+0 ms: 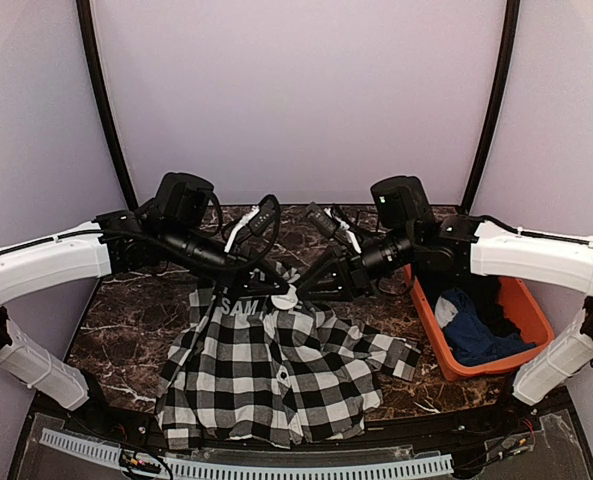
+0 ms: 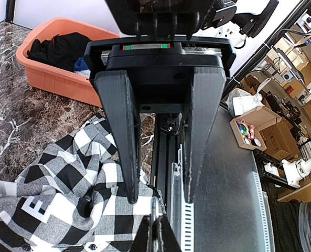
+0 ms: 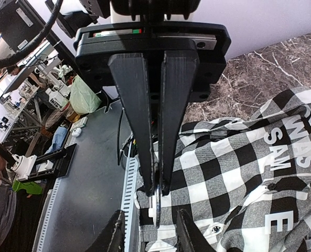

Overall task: Pin the brooch onto the clothing
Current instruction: Pass from the left arm to the right

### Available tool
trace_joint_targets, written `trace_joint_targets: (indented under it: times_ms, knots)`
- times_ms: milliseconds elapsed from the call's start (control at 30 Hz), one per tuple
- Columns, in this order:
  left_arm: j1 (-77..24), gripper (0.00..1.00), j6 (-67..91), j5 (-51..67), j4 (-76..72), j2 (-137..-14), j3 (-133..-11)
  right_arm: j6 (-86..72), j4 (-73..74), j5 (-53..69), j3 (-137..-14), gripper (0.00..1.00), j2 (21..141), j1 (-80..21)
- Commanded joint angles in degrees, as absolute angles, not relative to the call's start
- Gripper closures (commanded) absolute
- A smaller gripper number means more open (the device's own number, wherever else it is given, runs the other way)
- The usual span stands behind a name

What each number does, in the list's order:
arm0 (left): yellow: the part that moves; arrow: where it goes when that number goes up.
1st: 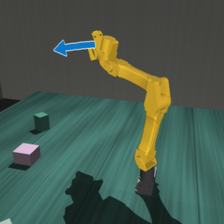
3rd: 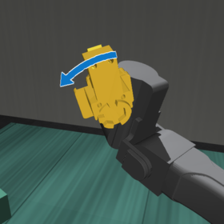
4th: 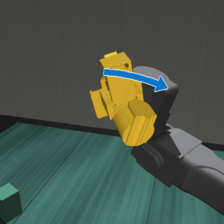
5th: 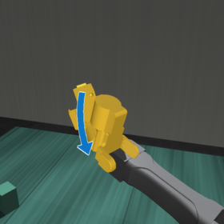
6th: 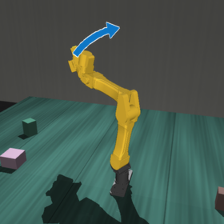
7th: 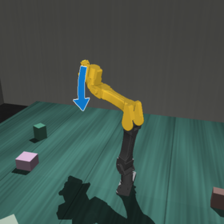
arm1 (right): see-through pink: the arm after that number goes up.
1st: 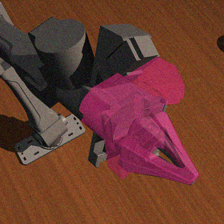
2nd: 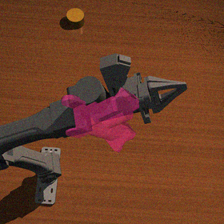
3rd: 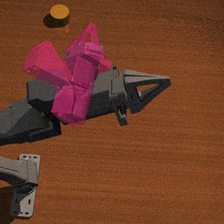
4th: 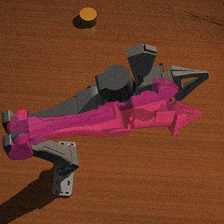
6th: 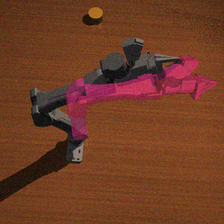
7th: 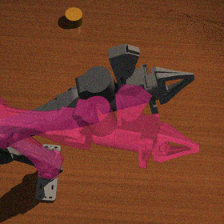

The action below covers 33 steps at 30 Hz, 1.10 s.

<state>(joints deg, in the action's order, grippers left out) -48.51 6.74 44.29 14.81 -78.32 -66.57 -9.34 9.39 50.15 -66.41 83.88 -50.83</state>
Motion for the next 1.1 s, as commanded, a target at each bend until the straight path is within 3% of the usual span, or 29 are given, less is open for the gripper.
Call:
trace_joint_targets:
  times_ms: [0, 700, 767, 867, 967, 1000, 1067]
  knots:
    - [-48.7, 0.99, 7.5, 45.5, 13.7, -78.6, -66.2, -10.4, 6.8, 50.3, -66.2, 0.69, 84.2, -50.4]
    - [-48.7, 0.99, 7.7, 47.9, 12.9, -79.5, -66.3, -10.5, 6.7, 50.6, -67.5, 0.79, 85.8, -50.4]
    - [-48.8, 0.99, 7.8, 47.9, 12.7, -79.5, -66.2, -10.7, 6.7, 50.8, -67.6, 0.83, 86.0, -50.4]
    - [-48.7, 0.99, 7.8, 47.7, 12.5, -79.4, -66.0, -10.9, 6.7, 52.0, -67.7, 1.00, 86.3, -50.4]
    - [-48.8, 0.99, 8.3, 46.7, 12.0, -79.1, -66.0, -10.9, 6.6, 52.8, -67.6, 1.00, 86.7, -50.5]
    - [-48.6, 0.94, 8.4, 45.5, 11.9, -78.9, -66.0, -10.8, 6.6, 52.2, -67.4, 1.00, 86.5, -50.5]
    - [-48.0, 0.72, 9.3, 43.8, 11.1, -77.9, -65.5, -10.7, 5.6, 50.8, -66.5, 1.00, 85.6, -50.4]
